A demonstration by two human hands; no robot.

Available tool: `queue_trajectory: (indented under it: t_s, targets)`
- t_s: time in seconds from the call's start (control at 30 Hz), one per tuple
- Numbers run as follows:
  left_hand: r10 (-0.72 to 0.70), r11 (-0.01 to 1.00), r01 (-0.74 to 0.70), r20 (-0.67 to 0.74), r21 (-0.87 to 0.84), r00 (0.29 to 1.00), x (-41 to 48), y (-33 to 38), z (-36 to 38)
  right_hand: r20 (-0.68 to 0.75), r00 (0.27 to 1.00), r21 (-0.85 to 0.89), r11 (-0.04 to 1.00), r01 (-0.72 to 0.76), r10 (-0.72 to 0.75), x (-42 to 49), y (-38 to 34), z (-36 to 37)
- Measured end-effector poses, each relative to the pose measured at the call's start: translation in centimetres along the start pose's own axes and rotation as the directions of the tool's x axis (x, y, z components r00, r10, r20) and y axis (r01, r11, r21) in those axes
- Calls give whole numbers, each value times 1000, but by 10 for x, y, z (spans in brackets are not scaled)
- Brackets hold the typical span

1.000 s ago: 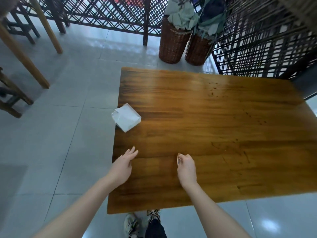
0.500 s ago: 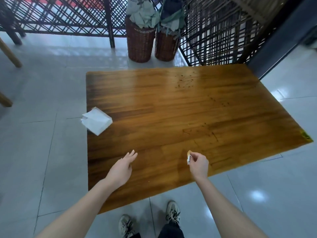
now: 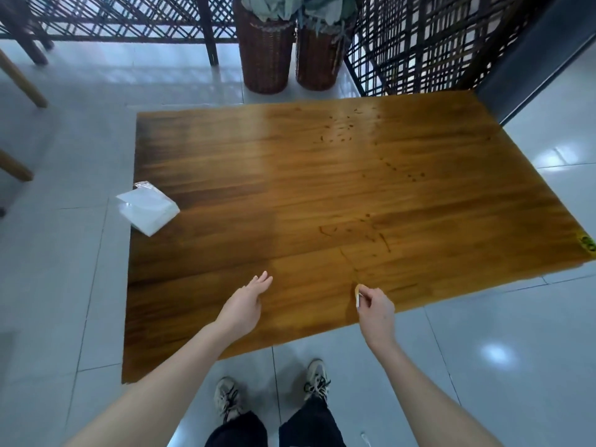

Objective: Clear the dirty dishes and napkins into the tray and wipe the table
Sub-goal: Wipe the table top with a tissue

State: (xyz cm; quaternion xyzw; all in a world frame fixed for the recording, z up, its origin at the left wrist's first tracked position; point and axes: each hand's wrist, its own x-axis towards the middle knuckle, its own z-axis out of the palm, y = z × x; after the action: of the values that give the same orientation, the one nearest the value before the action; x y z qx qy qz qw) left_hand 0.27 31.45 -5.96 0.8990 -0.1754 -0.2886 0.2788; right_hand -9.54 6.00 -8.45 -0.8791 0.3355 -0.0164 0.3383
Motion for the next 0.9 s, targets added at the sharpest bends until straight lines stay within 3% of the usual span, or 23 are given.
queue_trajectory:
  t_s: [0.23,0.5,0.63,0.9]
  targets:
    - [-121,992,118,-83,-32,989,-14,-5,3,96,983,21,988,155,-157,-14,-9,11]
    - [-192,981,186,-168,-52,967,-50,-50,-24,86,982,-101,979,177,-168,7,6,1]
    - [-213,976,203,-182,-76,960,-61,-64,-32,3,995,-98,990,98,-98,-3,-8,13]
    - [-229,970,210,-166,-123,959,-76,-94,-46,195,924,15,943,333,-329,-60,-77,75]
